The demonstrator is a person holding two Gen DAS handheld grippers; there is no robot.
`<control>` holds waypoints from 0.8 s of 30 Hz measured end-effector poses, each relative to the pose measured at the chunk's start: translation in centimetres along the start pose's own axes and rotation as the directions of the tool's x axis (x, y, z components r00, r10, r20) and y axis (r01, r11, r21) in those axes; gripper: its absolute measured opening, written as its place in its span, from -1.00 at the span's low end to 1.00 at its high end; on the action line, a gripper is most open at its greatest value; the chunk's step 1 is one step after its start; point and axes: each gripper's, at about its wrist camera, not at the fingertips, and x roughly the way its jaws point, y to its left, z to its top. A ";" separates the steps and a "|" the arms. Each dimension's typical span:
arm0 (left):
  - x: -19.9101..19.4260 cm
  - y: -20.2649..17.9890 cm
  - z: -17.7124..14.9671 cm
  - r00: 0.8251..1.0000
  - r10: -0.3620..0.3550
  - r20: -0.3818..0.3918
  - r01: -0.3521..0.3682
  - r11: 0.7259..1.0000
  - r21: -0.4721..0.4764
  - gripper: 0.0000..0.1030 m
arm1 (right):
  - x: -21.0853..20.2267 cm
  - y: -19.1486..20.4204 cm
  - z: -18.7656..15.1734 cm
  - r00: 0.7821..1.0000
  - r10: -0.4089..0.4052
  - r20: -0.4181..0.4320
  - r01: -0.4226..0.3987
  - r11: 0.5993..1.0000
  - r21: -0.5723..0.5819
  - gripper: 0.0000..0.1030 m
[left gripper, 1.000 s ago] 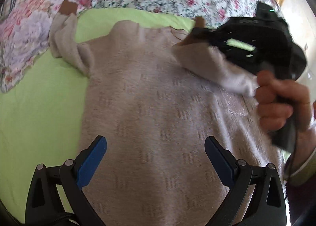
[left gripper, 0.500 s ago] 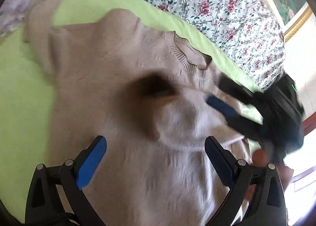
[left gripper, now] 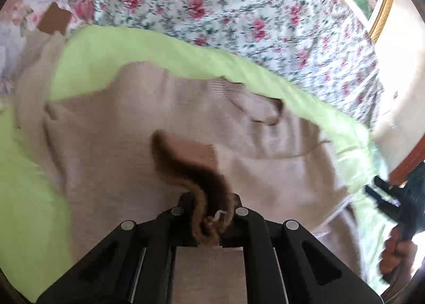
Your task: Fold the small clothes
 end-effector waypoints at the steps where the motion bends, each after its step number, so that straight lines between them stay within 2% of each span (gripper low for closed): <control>1: 0.6 0.4 -0.2 0.999 0.030 -0.027 -0.030 0.999 0.016 -0.87 | 0.3 -1.1 0.8 0.999 -0.052 0.000 0.052 0.999 0.003 -0.04; 3: 1.3 1.4 -0.8 0.996 0.076 -0.045 -0.075 0.997 0.017 -0.88 | 1.1 -2.1 1.8 0.996 -0.090 -0.016 0.090 0.996 0.006 -0.04; 6: 0.9 2.3 -1.1 0.999 0.017 -0.047 -0.019 0.999 -0.027 -0.87 | 3.8 -2.8 3.5 0.988 -0.142 -0.066 0.140 0.990 -0.027 -0.04; 9: 1.3 2.4 -1.5 0.996 0.034 -0.077 -0.034 0.999 0.005 -0.84 | 6.8 -3.3 4.1 0.977 -0.170 -0.127 0.164 0.985 -0.055 -0.04; 11: 1.7 2.4 -1.6 0.996 0.038 -0.084 -0.036 0.999 0.019 -0.85 | 9.2 -3.6 3.9 0.962 -0.207 -0.179 0.197 0.978 -0.075 -0.04; 12: 1.8 2.3 -1.6 0.996 0.042 -0.083 -0.040 0.999 0.029 -0.86 | 10.1 -3.6 3.5 0.958 -0.195 -0.209 0.180 0.980 -0.089 -0.23; 13: 1.8 2.0 -1.5 0.996 0.047 -0.077 -0.044 0.998 0.041 -0.87 | 10.2 -3.5 3.3 0.957 -0.188 -0.221 0.169 0.980 -0.106 -0.62; 14: 1.4 1.8 -1.5 0.997 0.048 -0.066 -0.044 0.998 0.053 -0.88 | 9.9 -3.3 3.4 0.960 -0.187 -0.210 0.166 0.980 -0.114 -0.80; 17: 0.7 0.7 -0.5 1.000 0.025 -0.014 -0.024 0.996 0.082 -0.88 | 6.7 -2.6 4.0 0.978 -0.187 -0.088 0.174 0.976 -0.132 -0.81; 18: 0.8 0.5 -0.3 1.000 0.017 -0.005 -0.016 0.996 0.082 -0.88 | 6.7 -2.9 4.0 0.975 -0.210 -0.077 0.198 0.970 -0.138 -0.82; 20: 1.7 0.5 -0.3 1.000 0.023 -0.015 -0.022 0.996 0.089 -0.87 | 8.0 -3.6 3.5 0.964 -0.242 -0.109 0.225 0.963 -0.148 -0.82; 22: 2.9 1.3 -0.7 0.997 0.043 -0.068 -0.038 0.997 0.073 -0.85 | 9.0 -3.9 2.9 0.951 -0.274 -0.142 0.248 0.952 -0.178 -0.79; 24: 2.7 2.1 -1.0 0.996 0.031 -0.083 -0.027 0.998 0.050 -0.77 | 7.6 -3.3 2.9 0.939 -0.331 -0.093 0.310 0.931 -0.192 -0.65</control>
